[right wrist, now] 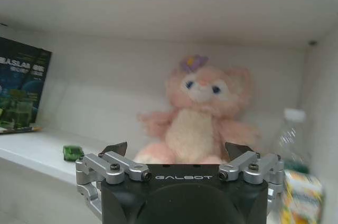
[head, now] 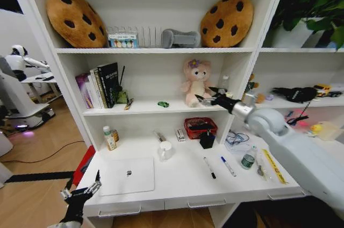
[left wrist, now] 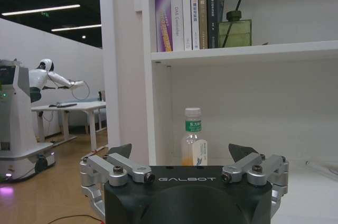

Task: Organize the objects on the table.

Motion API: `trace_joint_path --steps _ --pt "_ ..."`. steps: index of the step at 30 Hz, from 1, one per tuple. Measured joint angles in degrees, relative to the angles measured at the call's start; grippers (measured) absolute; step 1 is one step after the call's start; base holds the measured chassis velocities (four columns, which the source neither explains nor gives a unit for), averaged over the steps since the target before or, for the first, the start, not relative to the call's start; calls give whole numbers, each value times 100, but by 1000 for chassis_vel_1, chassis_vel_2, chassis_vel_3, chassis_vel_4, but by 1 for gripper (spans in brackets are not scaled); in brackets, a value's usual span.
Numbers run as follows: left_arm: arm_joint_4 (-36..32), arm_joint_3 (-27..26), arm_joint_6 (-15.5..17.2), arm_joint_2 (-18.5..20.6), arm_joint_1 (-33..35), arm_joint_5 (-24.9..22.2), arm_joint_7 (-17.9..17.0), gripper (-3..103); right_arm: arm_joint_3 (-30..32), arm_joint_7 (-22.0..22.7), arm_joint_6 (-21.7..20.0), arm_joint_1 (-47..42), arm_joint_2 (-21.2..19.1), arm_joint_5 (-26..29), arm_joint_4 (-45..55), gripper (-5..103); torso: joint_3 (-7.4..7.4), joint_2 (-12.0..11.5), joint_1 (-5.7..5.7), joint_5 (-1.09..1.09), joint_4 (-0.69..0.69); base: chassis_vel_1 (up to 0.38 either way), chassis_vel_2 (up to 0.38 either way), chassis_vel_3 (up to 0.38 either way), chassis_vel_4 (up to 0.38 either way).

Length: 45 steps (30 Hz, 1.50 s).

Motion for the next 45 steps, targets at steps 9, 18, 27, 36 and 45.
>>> trace_joint_path --steps 9,18,27,36,45 --pt "-392 -110 41 29 157 -68 -8 100 1922 30 502 -3134 1249 -607 816 100 0 0 0 -3 2 0 0 0 0" --pt "-636 -124 128 225 289 -141 9 100 2498 -357 1456 -4698 2091 -1396 924 100 0 0 0 -3 2 0 0 0 0" --pt "-1074 -318 406 315 513 -386 8 100 2373 -350 1566 -4732 2384 -1528 1076 100 1 -1 1 -4 6 0 0 0 0" --pt "-1201 -567 604 421 645 -435 8 100 2052 -346 1623 -4648 2714 -1854 1109 100 1 -1 1 -4 4 0 0 0 0" --pt "-1197 -569 606 423 644 -432 7 100 1744 -87 2070 -4717 3317 -2446 931 100 1 -1 1 -3 4 0 0 0 0"
